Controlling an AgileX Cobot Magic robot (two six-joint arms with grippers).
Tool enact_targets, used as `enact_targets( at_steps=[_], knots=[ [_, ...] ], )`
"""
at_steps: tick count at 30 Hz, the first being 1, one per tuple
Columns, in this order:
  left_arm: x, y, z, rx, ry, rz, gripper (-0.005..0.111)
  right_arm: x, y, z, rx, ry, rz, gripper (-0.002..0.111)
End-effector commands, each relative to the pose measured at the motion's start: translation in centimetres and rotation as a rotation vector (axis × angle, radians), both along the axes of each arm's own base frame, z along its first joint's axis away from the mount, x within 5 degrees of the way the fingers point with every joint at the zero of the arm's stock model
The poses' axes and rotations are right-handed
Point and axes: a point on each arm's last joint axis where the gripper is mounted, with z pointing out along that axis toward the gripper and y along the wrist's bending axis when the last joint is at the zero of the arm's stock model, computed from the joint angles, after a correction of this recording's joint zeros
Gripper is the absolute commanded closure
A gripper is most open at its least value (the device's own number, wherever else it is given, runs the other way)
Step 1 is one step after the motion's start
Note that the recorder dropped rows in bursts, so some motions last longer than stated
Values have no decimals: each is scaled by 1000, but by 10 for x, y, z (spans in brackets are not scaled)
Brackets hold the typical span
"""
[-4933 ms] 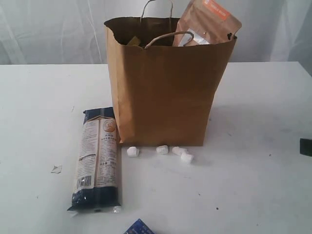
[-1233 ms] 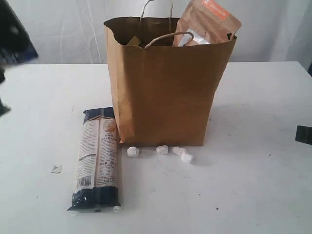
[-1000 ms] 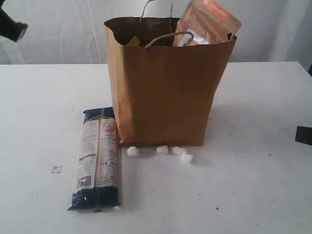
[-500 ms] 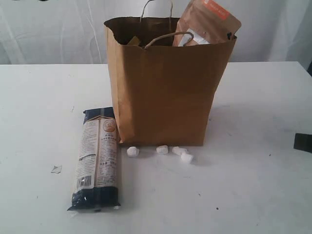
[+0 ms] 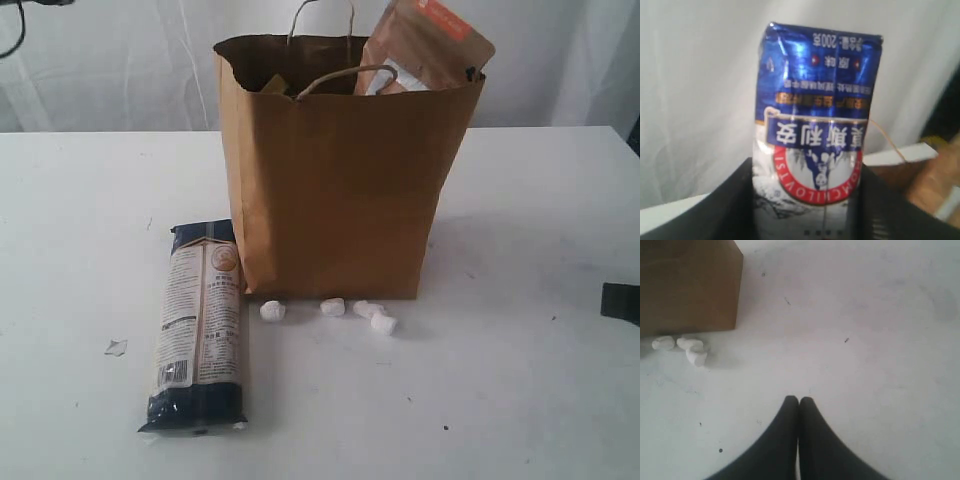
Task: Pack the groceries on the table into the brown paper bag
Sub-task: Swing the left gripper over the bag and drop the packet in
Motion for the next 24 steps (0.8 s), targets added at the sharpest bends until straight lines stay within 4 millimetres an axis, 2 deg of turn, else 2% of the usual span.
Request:
enact_targets(
  at_steps=[1,7,15,21,24],
  knots=[
    [-5,-20,0,130,-157,-258,107,-1,0,-2,-3,13,3,108],
    [3,-37,-16,127,-271,-424,107,-2,0,-3,0,29,9,108],
    [30,-42,-36,-66,-278,-376,107,-2,0,-3,-1,29,9,108],
    [34,-54,-44,-148,-335,-516,107,-2,0,-3,-1,29,9,108],
    [38,-56,-48,-154,-333,-533,107,-2,0,-2,-1,24,7,108]
  ],
)
